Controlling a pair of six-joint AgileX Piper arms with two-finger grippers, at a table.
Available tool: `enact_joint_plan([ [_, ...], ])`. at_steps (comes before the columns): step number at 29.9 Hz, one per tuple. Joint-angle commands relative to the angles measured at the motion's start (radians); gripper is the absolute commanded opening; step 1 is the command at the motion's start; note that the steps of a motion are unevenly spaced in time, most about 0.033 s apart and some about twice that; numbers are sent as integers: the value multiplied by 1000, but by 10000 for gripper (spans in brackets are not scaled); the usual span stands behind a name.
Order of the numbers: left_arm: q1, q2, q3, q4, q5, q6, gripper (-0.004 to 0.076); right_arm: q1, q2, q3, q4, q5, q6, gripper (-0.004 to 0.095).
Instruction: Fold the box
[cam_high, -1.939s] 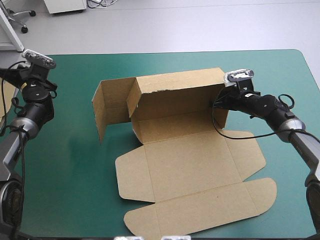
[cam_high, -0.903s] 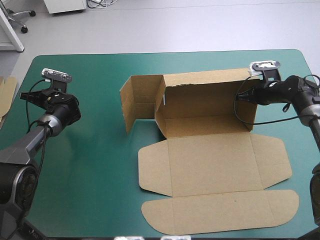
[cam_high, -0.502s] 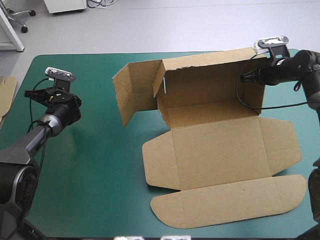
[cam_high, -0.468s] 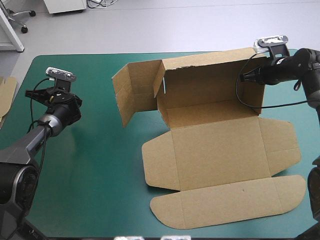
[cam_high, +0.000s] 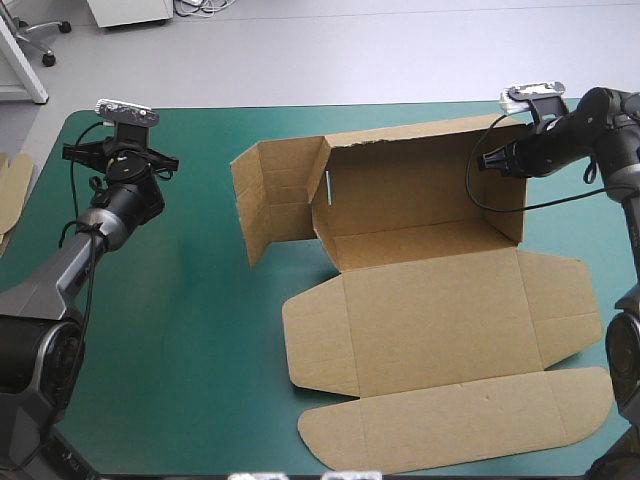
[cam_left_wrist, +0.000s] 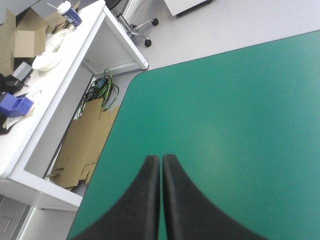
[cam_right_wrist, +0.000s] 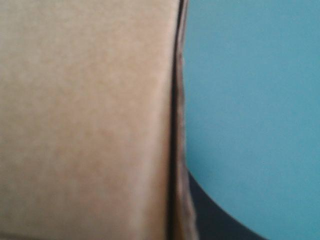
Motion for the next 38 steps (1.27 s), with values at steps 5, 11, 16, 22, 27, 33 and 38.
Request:
enact_joint_plan([
  [5, -10, -8, -47, -35, -57, 64, 6, -8, -39, -38, -4, 16, 10, -32],
  [11, 28, -10, -47, -35, -73, 8, 6, -8, -31, -76, 53, 43, 37, -32],
  [16, 22, -10, -47, -35, -40, 49, 6, -8, 21, -186, 55, 138, 79, -32],
  [22, 19, -10, -47, -35, -40, 62, 6, -8, 75, -232, 86, 138, 88, -32],
  [27, 17, -10, -47, -35, -38, 62, 6, 3, 145, -234, 86, 138, 86, -32],
  [33, 17, -10, -47, -35, -36, 62, 6, 33, 222, -235, 79, 128, 79, 104],
  [38, 17, -10, -47, -35, -28, 62, 6, 44, 248, -237, 84, 62, 87, 407],
])
